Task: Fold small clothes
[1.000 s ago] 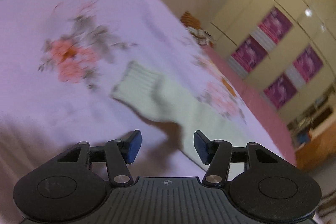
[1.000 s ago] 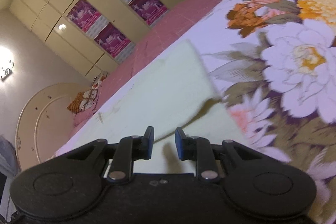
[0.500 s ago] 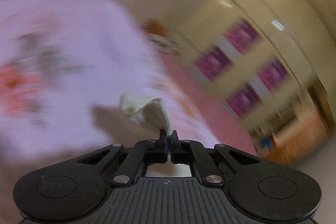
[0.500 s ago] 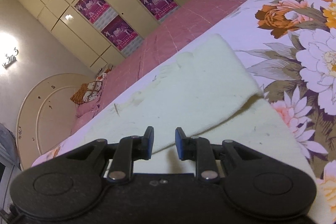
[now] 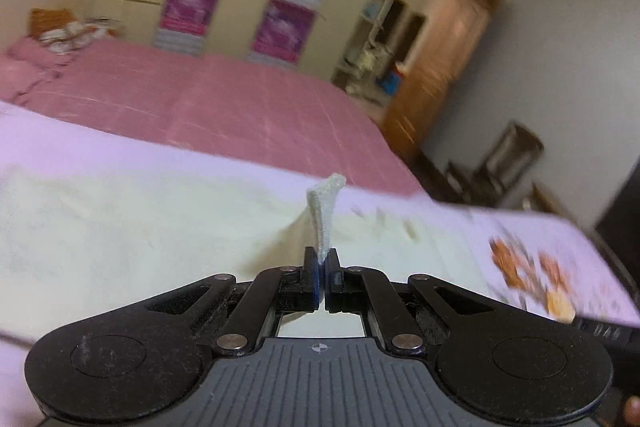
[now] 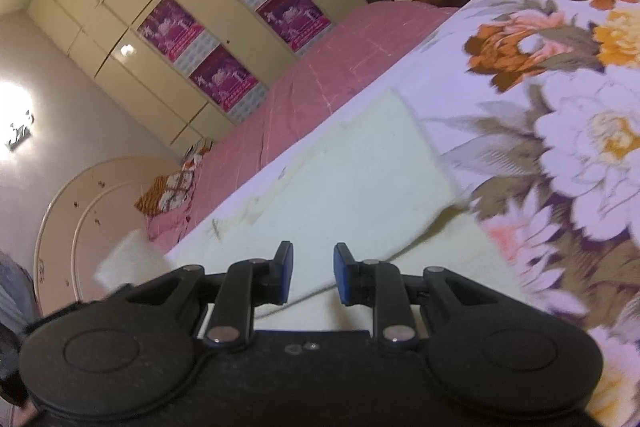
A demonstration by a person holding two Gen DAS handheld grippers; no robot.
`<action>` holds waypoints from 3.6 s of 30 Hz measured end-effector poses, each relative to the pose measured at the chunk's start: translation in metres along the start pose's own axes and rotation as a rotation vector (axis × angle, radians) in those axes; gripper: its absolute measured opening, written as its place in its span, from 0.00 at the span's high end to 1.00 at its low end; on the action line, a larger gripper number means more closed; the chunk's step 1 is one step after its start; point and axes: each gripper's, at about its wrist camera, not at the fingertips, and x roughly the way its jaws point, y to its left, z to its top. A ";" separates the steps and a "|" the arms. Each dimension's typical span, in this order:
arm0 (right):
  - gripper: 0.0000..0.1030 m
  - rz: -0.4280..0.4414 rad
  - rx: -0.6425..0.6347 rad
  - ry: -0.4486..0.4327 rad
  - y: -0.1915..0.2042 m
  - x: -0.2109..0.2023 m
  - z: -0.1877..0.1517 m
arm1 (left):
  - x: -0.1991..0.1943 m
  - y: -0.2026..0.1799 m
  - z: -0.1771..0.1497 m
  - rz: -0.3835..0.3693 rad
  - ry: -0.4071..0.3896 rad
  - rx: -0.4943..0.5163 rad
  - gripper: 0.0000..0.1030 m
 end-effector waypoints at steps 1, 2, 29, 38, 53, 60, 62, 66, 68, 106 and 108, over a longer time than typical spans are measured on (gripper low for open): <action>0.77 0.001 0.007 -0.003 -0.004 -0.002 0.002 | 0.006 -0.016 -0.001 -0.006 0.018 0.011 0.98; 0.77 0.003 0.013 -0.005 -0.008 -0.004 0.004 | 0.010 -0.031 -0.009 -0.008 0.037 0.024 0.98; 0.95 0.044 -0.190 0.074 0.048 0.060 -0.001 | -0.093 0.059 -0.050 0.410 0.034 -0.023 0.39; 0.95 0.054 -0.207 -0.062 0.039 0.018 0.036 | -0.065 0.065 -0.050 0.359 -0.028 -0.077 0.40; 0.95 -0.059 -0.150 -0.057 -0.010 0.015 0.035 | -0.050 0.060 -0.055 0.386 0.027 0.005 0.40; 0.95 -0.073 -0.159 -0.048 -0.019 0.007 0.027 | -0.048 0.061 -0.053 0.384 0.034 0.013 0.40; 0.95 -0.078 -0.160 -0.047 -0.021 0.006 0.025 | -0.048 0.061 -0.054 0.385 0.038 0.020 0.40; 0.95 -0.133 -0.174 -0.005 -0.030 0.015 0.022 | -0.060 0.051 -0.058 0.400 0.075 0.137 0.40; 0.95 -0.146 -0.196 0.002 -0.032 0.013 0.023 | -0.085 0.039 -0.060 0.380 -0.011 0.233 0.39; 0.87 -0.270 -0.562 -0.010 0.001 0.113 0.068 | 0.057 0.080 0.008 0.347 0.027 0.129 0.23; 0.87 -0.265 -0.575 -0.012 0.001 0.111 0.065 | 0.058 0.077 0.006 0.361 0.023 0.151 0.22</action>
